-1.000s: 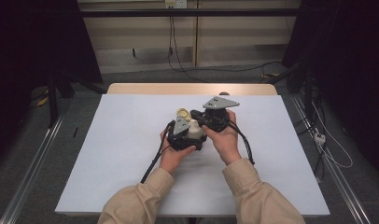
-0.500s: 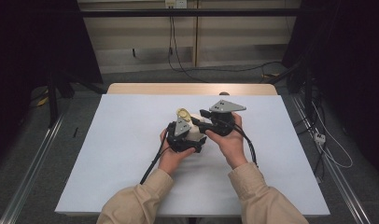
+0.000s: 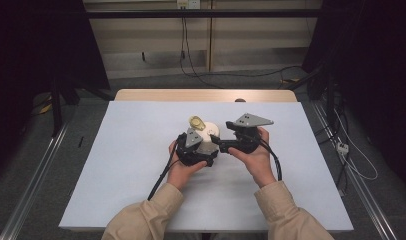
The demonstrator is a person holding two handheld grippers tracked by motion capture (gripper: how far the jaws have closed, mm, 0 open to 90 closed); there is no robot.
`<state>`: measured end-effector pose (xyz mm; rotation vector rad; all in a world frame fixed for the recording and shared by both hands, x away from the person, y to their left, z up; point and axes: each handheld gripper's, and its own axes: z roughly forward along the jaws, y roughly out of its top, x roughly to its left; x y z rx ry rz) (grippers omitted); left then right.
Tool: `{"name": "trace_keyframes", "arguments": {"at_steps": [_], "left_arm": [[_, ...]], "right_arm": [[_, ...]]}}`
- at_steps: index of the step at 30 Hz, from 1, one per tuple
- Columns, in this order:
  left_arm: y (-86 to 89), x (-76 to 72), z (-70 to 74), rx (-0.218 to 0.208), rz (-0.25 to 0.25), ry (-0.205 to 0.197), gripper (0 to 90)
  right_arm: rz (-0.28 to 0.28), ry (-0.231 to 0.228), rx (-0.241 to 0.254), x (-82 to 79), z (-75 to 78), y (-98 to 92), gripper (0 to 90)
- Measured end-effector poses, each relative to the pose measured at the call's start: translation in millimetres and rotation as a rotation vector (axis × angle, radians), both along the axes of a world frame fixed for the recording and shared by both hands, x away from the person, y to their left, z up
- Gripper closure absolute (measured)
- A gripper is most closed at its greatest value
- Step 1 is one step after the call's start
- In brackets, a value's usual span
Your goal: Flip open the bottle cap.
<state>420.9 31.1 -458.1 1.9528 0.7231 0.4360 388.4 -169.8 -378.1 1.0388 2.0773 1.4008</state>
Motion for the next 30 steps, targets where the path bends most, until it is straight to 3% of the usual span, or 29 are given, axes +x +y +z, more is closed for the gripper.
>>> {"name": "trace_keyframes", "arguments": {"at_steps": [7,19,30], "left_arm": [[16.7,-11.2,4.6,-0.017,-0.020,0.009,5.1],[49.1,-29.2,18.7,-0.038,-0.059,-0.032,5.1],[74.5,-38.7,24.3,-0.069,-0.074,-0.004,5.0]], "right_arm": [[0.028,0.005,-0.009,-12.3,-5.5,-1.6,20.1],[0.029,0.027,0.004,-31.7,-19.4,-15.6,15.5],[0.016,0.049,-0.002,-50.3,-36.1,-37.6,12.7]]}}
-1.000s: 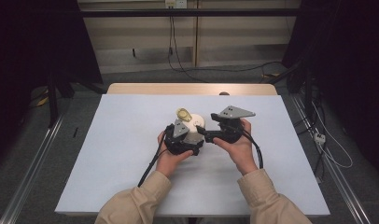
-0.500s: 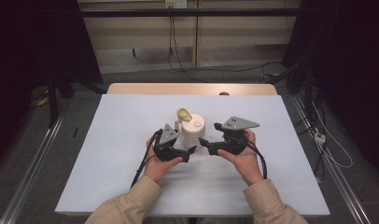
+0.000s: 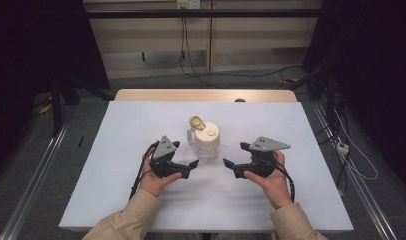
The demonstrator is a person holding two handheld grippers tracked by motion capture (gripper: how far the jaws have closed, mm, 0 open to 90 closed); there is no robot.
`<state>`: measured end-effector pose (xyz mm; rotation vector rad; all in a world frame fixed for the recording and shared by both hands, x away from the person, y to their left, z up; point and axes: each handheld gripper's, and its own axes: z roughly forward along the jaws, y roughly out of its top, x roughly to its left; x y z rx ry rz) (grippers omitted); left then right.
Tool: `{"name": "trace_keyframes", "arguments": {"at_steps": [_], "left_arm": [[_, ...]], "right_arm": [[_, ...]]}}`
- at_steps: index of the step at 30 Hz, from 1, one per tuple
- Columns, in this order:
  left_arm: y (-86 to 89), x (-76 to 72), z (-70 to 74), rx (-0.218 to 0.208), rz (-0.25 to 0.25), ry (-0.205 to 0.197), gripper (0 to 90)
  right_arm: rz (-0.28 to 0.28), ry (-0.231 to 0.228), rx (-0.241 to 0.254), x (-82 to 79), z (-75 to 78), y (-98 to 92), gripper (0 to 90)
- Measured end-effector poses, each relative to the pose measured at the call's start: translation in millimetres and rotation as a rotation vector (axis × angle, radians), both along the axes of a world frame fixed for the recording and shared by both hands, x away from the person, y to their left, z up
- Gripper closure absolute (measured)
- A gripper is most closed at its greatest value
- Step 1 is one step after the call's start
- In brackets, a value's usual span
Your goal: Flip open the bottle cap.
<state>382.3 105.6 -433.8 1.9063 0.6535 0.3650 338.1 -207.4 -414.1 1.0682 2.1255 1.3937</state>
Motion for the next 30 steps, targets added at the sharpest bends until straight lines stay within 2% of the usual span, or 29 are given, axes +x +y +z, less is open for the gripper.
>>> {"name": "trace_keyframes", "arguments": {"at_steps": [8,11,21,26,30], "left_arm": [[25.0,-7.7,0.2,0.014,-0.003,0.006,5.0],[36.2,-10.1,0.3,0.005,0.008,0.015,5.0],[65.7,-19.8,2.7,0.009,0.006,-0.001,5.1],[80.8,-24.7,1.9,0.012,0.010,-0.003,5.2],[93.3,-24.8,0.0,0.013,0.034,0.003,5.2]], "right_arm": [[-0.009,0.000,0.012,-15.2,-9.2,-12.3,12.5],[-0.011,0.000,0.006,-21.1,-12.3,-15.8,12.5],[-0.023,0.003,-0.001,-30.5,-19.2,-28.6,12.2],[-0.042,0.009,-0.004,-35.9,-23.6,-41.8,12.2],[-0.062,0.010,-0.008,-41.0,-26.3,-52.9,12.3]]}}
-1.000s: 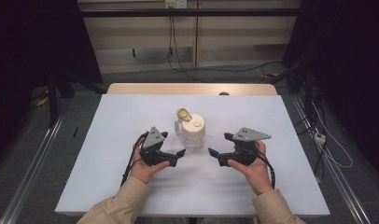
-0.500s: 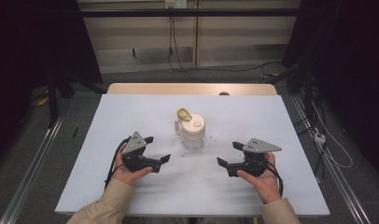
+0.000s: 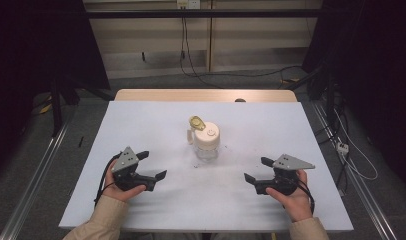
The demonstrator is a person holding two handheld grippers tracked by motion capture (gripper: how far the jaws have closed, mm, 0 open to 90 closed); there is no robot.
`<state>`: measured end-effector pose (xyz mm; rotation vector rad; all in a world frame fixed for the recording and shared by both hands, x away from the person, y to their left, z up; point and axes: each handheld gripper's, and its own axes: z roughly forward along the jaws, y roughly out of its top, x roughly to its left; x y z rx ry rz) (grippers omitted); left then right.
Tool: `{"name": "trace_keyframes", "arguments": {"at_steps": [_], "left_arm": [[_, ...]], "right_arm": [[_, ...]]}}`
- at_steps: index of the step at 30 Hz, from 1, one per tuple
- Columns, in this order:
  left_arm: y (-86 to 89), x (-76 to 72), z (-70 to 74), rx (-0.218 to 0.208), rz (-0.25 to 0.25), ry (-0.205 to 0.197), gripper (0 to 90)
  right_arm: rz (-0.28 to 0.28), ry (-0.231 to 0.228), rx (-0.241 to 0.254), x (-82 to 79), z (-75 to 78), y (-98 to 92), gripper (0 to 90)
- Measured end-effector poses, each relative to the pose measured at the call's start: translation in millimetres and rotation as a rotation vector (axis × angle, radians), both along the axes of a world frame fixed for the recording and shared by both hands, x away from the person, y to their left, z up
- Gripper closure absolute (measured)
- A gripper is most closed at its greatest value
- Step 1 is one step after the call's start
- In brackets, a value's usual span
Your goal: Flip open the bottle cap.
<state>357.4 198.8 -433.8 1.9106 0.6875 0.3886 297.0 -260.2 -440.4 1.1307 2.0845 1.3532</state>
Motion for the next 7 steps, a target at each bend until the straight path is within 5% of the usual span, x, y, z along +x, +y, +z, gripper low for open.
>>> {"name": "trace_keyframes", "arguments": {"at_steps": [7], "left_arm": [[15.1,-1.0,-1.4,0.001,0.037,0.004,5.1]], "right_arm": [[0.002,0.026,-0.019,-6.7,-9.3,-5.4,12.3]]}}
